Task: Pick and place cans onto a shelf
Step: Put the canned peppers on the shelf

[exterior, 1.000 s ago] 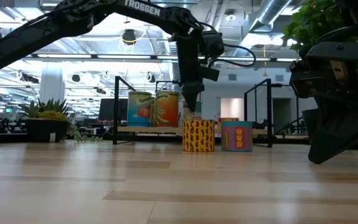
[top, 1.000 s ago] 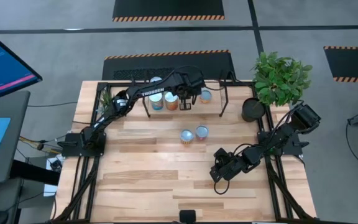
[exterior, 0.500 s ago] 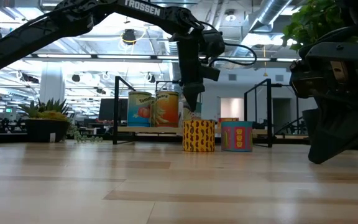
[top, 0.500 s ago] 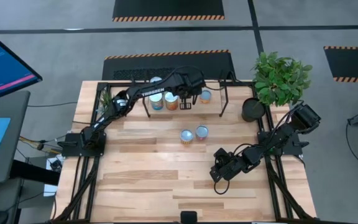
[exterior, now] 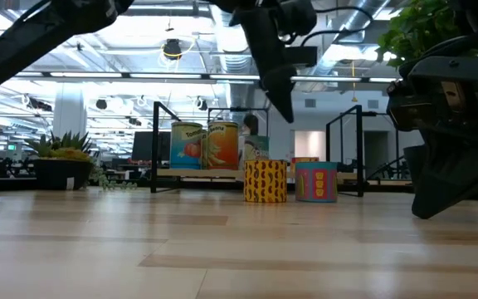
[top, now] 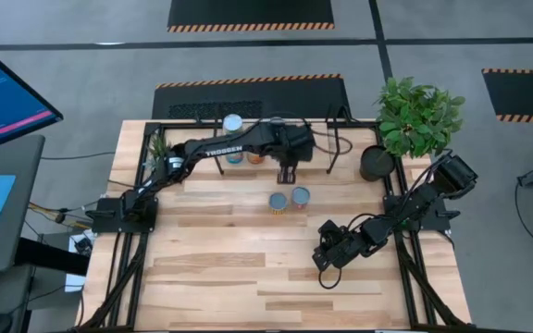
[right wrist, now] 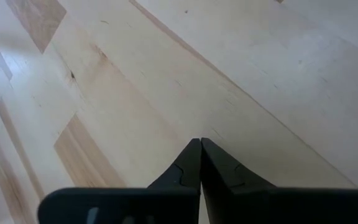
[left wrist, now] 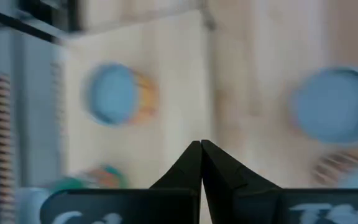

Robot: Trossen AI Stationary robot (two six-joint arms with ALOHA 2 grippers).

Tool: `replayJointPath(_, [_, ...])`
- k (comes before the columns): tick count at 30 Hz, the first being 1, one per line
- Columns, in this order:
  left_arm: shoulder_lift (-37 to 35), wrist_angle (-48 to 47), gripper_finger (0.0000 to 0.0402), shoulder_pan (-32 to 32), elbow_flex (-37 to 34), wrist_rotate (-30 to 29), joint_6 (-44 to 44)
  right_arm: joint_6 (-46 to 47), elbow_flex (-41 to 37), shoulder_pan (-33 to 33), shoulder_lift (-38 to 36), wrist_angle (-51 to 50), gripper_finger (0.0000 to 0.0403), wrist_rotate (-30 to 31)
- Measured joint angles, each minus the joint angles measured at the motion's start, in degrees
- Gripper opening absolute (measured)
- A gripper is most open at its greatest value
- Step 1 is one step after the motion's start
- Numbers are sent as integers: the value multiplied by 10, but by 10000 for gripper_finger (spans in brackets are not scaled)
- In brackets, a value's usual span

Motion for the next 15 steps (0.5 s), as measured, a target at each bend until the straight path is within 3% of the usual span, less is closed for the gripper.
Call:
replayJointPath(8, [0,-152,0,-70,-2,85,-37,0,0,0,0,-4,22,0])
replayJointPath(15, [0,-234,5,-118,-2,53,-97,0,0,0,0,-6,30,-3])
